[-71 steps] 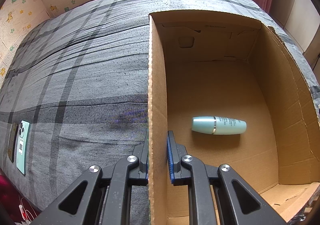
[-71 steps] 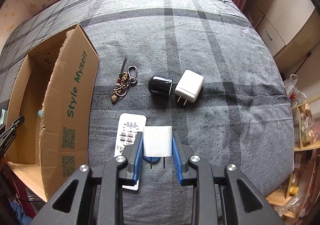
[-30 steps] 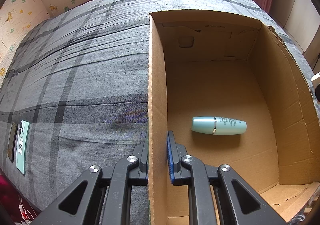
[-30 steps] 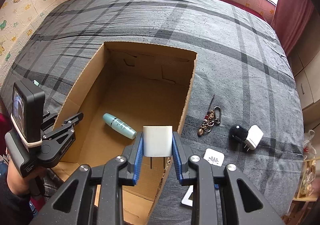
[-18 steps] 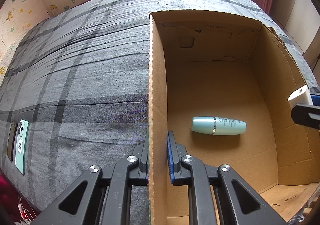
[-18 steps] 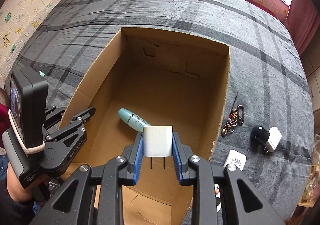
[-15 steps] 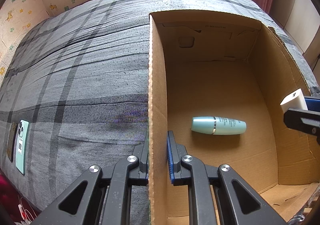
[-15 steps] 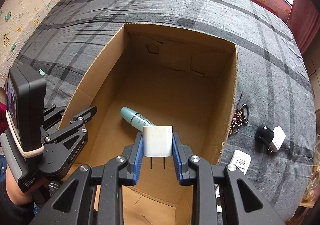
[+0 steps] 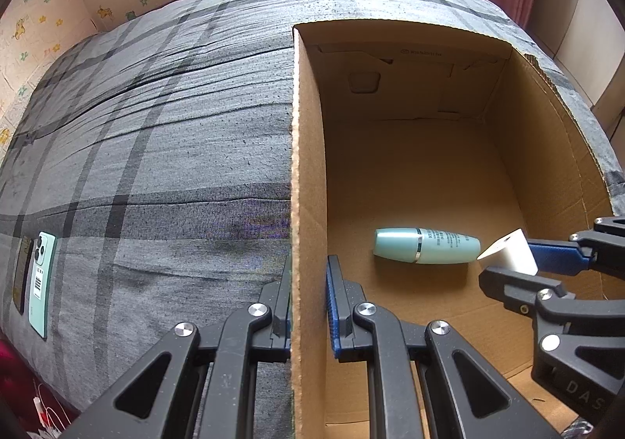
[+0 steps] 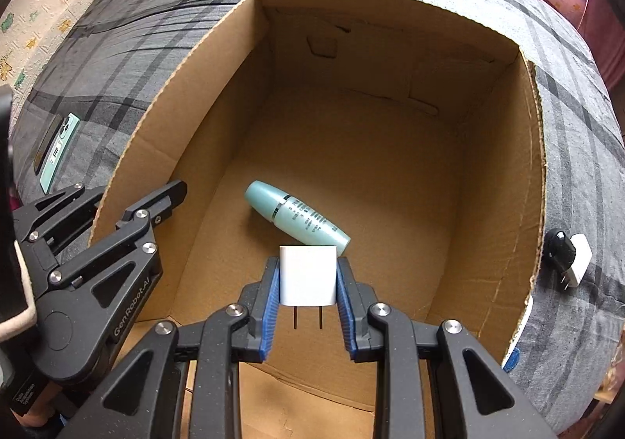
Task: Organize rigid objects
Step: 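Open the right gripper to release the charger beside the bottle, then move the right gripper back toward the remaining items on the bed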
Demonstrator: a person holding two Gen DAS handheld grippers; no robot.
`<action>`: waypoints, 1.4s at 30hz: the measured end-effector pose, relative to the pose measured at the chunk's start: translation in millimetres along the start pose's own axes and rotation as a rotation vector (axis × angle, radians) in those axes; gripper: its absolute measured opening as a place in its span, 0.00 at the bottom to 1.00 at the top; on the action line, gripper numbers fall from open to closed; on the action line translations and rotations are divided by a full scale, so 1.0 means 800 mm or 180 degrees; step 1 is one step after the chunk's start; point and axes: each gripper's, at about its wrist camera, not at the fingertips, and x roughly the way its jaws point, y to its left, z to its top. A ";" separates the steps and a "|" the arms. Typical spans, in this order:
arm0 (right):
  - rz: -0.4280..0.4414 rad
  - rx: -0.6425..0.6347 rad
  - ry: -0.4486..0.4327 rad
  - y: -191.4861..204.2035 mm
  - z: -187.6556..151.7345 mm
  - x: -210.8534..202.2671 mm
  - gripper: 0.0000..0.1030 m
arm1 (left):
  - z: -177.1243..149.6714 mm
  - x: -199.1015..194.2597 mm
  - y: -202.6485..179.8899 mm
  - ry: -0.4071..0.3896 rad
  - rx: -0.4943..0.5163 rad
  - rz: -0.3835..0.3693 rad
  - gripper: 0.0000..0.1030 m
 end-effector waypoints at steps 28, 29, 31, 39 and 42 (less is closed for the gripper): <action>0.0012 0.0008 0.0164 0.000 0.016 0.026 0.46 | 0.000 0.003 -0.001 0.0011 0.0019 0.0017 0.15; 0.0002 -0.0001 0.0150 0.001 0.017 0.024 0.46 | 0.000 0.002 -0.002 0.0010 0.0025 0.0021 0.15; -0.0003 -0.0006 0.0135 0.003 0.019 0.019 0.46 | 0.000 0.002 -0.002 0.0014 0.0027 0.0022 0.15; -0.0220 -0.0145 -0.0066 0.010 0.015 -0.016 0.52 | 0.000 0.002 -0.002 0.0017 0.0018 0.0022 0.15; -0.0244 -0.0171 -0.0139 0.011 0.008 -0.033 0.54 | 0.001 0.002 -0.002 0.0019 0.0018 0.0024 0.15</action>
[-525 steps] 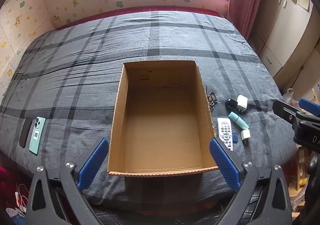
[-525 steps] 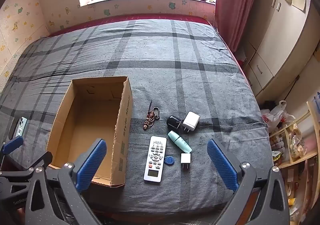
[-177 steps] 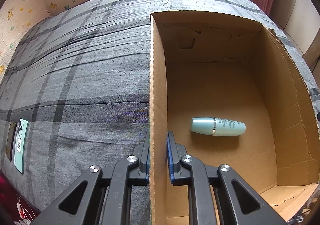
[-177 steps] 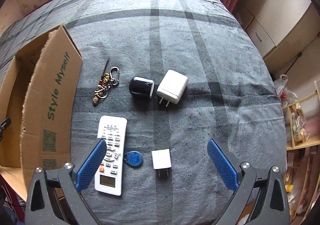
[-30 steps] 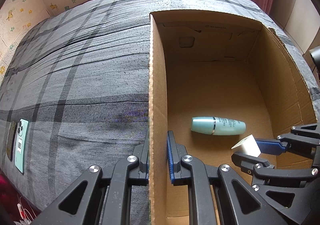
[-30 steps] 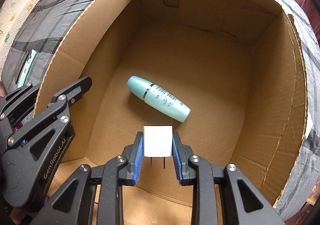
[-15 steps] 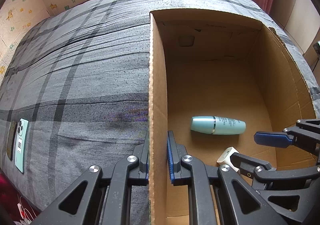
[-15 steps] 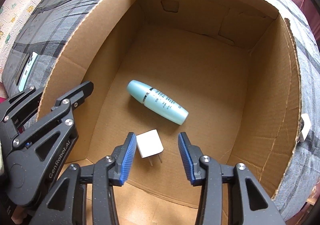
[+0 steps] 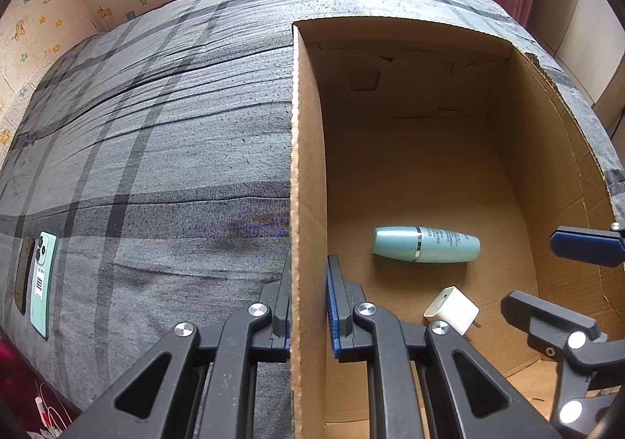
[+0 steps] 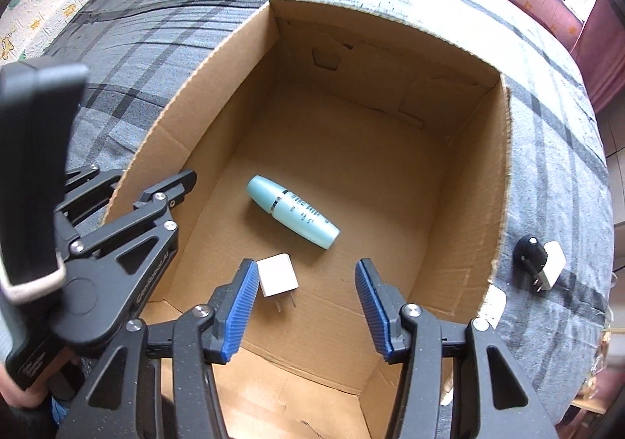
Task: Organize rigid objects
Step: 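Move the right gripper back toward the remaining items on the bed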
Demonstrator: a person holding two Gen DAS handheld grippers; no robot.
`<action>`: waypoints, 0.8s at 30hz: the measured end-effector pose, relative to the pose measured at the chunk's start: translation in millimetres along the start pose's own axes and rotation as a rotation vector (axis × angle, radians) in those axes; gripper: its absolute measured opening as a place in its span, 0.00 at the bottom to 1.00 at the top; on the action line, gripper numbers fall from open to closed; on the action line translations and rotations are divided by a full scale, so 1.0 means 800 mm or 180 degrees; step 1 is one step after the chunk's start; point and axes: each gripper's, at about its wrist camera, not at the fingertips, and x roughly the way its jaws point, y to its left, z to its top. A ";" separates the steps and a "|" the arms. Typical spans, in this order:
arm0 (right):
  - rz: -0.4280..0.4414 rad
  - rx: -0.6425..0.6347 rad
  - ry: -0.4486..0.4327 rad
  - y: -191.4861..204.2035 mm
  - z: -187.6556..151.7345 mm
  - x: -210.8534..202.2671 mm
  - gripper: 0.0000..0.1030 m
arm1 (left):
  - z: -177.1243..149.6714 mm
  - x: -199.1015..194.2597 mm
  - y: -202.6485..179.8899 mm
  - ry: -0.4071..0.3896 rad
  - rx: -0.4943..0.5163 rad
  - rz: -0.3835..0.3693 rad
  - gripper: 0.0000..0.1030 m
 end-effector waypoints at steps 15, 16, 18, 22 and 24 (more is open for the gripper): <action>-0.0179 0.0176 -0.0285 -0.043 -0.031 -0.071 0.93 | 0.000 0.001 0.001 0.0001 -0.0001 -0.0004 0.14; -0.0198 0.0189 -0.0296 -0.046 -0.032 -0.073 0.94 | -0.001 0.001 0.001 0.0000 -0.0001 -0.0002 0.14; -0.0214 0.0234 -0.0325 -0.056 -0.034 -0.080 0.96 | -0.001 0.001 0.000 -0.0001 0.0004 0.0003 0.14; -0.0234 0.0335 -0.0371 -0.078 -0.039 -0.091 0.99 | -0.002 0.000 0.001 0.0002 -0.0002 0.0000 0.14; -0.0242 0.0395 -0.0380 -0.090 -0.042 -0.095 1.00 | -0.001 0.000 0.001 0.0003 -0.0002 -0.0001 0.14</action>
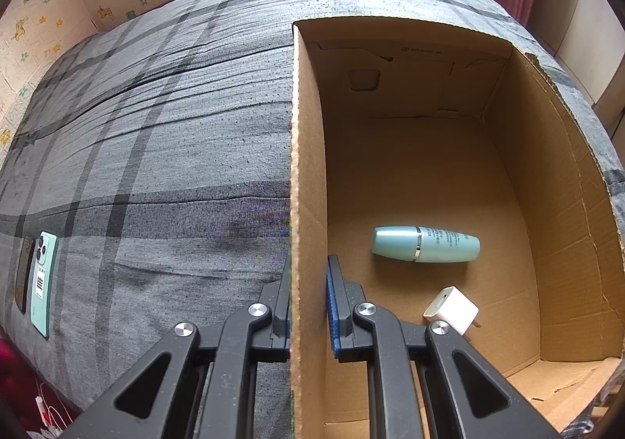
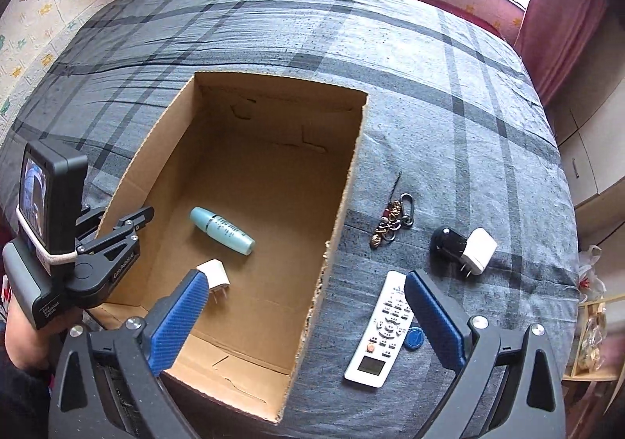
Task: Organize rigid objects
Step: 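Move the right gripper back toward the remaining items on the bed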
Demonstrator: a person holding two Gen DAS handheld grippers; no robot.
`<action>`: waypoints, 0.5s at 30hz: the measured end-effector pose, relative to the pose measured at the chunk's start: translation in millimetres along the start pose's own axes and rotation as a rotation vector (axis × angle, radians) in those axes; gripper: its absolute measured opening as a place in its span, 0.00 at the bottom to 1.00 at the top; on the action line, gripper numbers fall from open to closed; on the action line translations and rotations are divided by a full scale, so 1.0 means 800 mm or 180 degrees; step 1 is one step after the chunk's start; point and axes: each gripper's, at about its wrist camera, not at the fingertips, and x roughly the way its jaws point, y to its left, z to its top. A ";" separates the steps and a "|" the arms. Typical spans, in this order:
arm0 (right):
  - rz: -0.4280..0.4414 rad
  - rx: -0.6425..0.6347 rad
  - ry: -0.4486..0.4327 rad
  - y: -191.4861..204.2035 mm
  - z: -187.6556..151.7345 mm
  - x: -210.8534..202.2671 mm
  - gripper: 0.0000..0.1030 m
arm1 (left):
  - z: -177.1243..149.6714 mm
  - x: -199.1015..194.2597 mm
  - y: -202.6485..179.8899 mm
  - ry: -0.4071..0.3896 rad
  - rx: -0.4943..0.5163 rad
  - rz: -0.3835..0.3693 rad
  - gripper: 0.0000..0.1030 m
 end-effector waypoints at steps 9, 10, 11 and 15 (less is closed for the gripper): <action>-0.0175 0.0404 -0.0044 -0.078 -0.008 -0.004 1.00 | 0.000 0.000 -0.001 0.0001 0.0004 0.0002 0.14; -0.0211 0.0447 -0.0031 -0.088 -0.010 -0.002 1.00 | 0.000 0.000 0.000 0.0001 0.0005 0.0002 0.14; -0.0250 0.0491 -0.0022 -0.099 -0.012 0.000 1.00 | 0.000 0.000 0.000 0.0002 0.0005 0.0003 0.14; -0.0367 0.0672 0.0032 -0.140 -0.019 0.014 1.00 | 0.000 0.000 -0.001 0.0004 0.0008 0.0006 0.14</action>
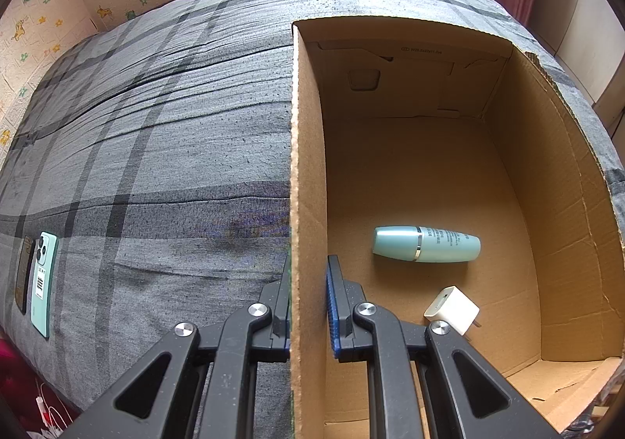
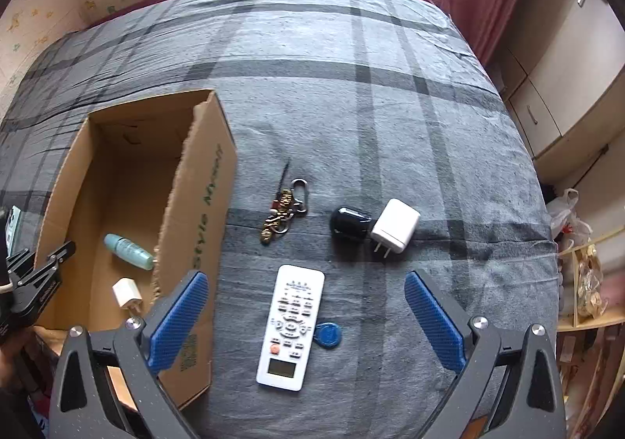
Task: Organize rigid objects
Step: 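Move the right gripper back toward the remaining items on the bed, then close the right gripper on the large white charger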
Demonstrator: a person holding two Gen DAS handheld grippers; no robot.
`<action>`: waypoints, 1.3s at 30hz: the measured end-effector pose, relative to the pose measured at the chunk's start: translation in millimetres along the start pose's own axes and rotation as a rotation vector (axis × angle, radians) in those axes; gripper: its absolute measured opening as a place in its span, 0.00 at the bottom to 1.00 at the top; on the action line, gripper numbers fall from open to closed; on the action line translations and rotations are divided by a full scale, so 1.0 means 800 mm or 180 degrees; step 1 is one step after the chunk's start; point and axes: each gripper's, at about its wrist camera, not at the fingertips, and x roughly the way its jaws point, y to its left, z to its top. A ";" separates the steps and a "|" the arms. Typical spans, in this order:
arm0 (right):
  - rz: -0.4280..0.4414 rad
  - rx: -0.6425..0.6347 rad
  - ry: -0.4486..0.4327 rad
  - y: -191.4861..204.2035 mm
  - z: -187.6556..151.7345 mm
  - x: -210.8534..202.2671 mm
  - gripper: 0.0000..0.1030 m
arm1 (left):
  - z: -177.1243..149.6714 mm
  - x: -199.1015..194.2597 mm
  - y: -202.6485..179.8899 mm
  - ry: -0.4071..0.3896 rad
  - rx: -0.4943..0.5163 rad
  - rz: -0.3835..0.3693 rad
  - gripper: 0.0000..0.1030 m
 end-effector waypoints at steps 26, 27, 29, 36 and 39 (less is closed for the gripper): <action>-0.0201 0.0656 0.0341 -0.128 0.027 0.132 0.99 | 0.003 0.001 -0.003 0.0023 0.0014 0.0031 0.14; -0.0203 0.0670 0.0347 -0.130 0.029 0.135 0.99 | 0.004 0.001 -0.003 0.0026 0.0017 0.0033 0.14; -0.0197 0.0704 0.0353 -0.133 0.034 0.140 0.99 | 0.004 0.002 -0.003 0.0033 0.0020 0.0041 0.14; -0.0177 0.0842 0.0405 -0.145 0.049 0.163 0.97 | 0.004 0.004 -0.001 0.0051 0.0017 0.0032 0.14; -0.0197 0.0909 0.0454 -0.149 0.053 0.175 0.94 | 0.004 0.006 -0.001 0.0054 0.0026 0.0041 0.14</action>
